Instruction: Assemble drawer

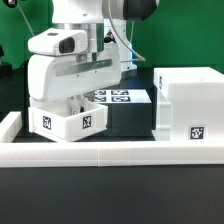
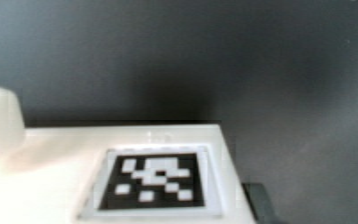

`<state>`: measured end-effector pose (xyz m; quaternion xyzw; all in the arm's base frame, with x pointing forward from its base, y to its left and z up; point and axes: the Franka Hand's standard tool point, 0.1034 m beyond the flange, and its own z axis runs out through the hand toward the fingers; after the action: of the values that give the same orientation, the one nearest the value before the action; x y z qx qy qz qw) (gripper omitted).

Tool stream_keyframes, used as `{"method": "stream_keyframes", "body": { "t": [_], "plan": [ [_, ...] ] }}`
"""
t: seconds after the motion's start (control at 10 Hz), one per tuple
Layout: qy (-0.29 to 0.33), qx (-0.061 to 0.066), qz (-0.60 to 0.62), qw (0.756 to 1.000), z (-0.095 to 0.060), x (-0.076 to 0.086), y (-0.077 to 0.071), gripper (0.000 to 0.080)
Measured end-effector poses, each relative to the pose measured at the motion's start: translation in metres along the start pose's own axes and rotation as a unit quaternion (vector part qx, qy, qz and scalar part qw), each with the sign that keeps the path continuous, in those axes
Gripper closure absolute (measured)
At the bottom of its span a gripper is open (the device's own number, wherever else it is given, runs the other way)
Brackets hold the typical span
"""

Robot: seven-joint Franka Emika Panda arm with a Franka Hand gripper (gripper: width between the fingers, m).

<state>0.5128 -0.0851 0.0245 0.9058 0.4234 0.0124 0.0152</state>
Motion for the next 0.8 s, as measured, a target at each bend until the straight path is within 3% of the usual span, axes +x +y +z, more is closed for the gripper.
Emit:
{"method": "stream_keyframes", "body": {
  "t": [0.2, 0.4, 0.5, 0.8],
  "plan": [
    [-0.007, -0.001, -0.084, 0.996, 0.003, 0.003, -0.006, 0.0757],
    [-0.019, 0.011, -0.153, 0.988, 0.000, 0.018, -0.011, 0.0757],
    [-0.018, 0.010, -0.182, 0.983, -0.002, 0.023, -0.009, 0.0757],
    [-0.024, 0.012, -0.253, 0.967, 0.000, 0.015, -0.007, 0.0757]
  ]
}}
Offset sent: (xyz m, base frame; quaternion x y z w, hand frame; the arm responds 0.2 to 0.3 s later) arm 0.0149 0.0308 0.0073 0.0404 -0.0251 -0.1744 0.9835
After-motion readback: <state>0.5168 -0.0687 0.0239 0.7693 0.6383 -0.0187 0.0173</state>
